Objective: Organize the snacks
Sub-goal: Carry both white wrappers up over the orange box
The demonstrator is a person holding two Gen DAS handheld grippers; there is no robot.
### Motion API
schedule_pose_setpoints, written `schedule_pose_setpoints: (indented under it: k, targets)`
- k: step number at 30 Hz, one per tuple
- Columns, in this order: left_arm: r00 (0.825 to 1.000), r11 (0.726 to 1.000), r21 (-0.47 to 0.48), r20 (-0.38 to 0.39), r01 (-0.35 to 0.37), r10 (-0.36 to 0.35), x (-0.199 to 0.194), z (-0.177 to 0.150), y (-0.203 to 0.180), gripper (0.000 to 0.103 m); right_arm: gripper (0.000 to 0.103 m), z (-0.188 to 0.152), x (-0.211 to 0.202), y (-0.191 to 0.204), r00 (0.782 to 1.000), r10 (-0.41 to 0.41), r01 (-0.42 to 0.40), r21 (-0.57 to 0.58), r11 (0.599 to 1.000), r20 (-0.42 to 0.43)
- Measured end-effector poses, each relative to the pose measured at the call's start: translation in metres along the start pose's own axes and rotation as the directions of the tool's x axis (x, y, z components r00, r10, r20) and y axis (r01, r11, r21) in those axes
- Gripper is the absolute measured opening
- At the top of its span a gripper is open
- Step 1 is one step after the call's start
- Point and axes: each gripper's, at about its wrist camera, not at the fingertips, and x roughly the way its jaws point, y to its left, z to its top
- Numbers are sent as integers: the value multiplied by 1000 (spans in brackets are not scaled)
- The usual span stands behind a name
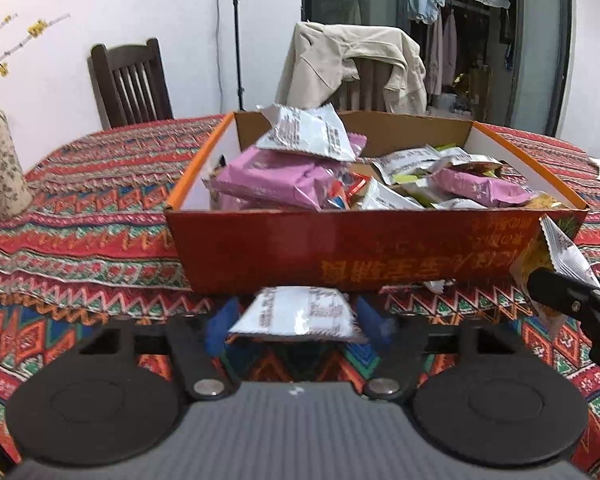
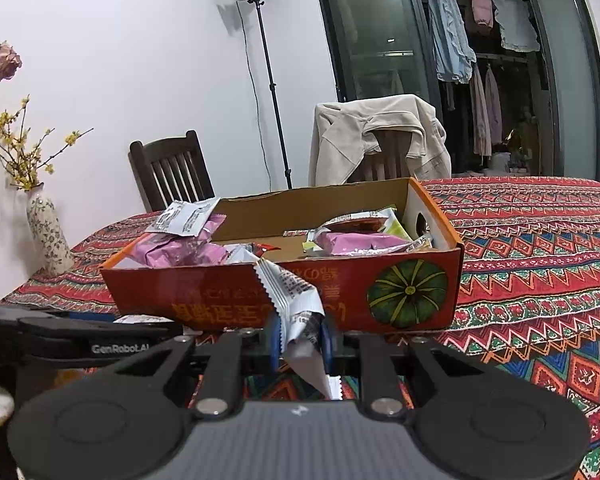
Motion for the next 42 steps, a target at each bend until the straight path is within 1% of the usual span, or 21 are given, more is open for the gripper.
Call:
schedule_pose_setpoints:
  k: [4, 6, 12, 18, 27, 31, 34, 38, 42]
  targets:
    - [1000, 1000, 3, 17, 6, -6, -2, -1, 1, 63, 19, 0, 1, 1, 1000, 5, -5, -3, 1000, -2]
    - [1000, 1000, -3, 18, 7, -7, -3, -1, 2, 58, 19, -1, 1, 1, 1000, 6, -6, -3, 1000, -3]
    - [1000, 1000, -5, 25, 15, -15, -11, -3, 4, 57, 19, -1, 3, 0, 1000, 4, -4, 0, 1000, -9]
    - [999, 1000, 1, 51, 16, -16, -24, -6, 5, 57, 19, -1, 2, 1, 1000, 6, -6, -6, 1000, -4]
    - [991, 999, 15, 127, 36, -38, -57, -6, 6, 57, 19, 0, -6, 6, 1000, 16, -15, -32, 999, 24]
    - [981, 998, 13, 183, 54, -56, -75, -1, 7, 57, 19, 3, -18, 9, 998, 33, -30, -44, 999, 50]
    - [970, 997, 16, 232, 69, -71, -89, 7, 5, 57, 19, 10, -26, 10, 996, 38, -34, -57, 998, 76]
    - [947, 998, 29, 314, 64, -70, -103, 20, 0, 57, 19, 27, -32, 9, 993, 24, -15, -76, 997, 119]
    - [930, 997, 34, 360, 66, -74, -108, 38, -8, 57, 19, 45, -33, 5, 988, 8, 5, -83, 997, 152]
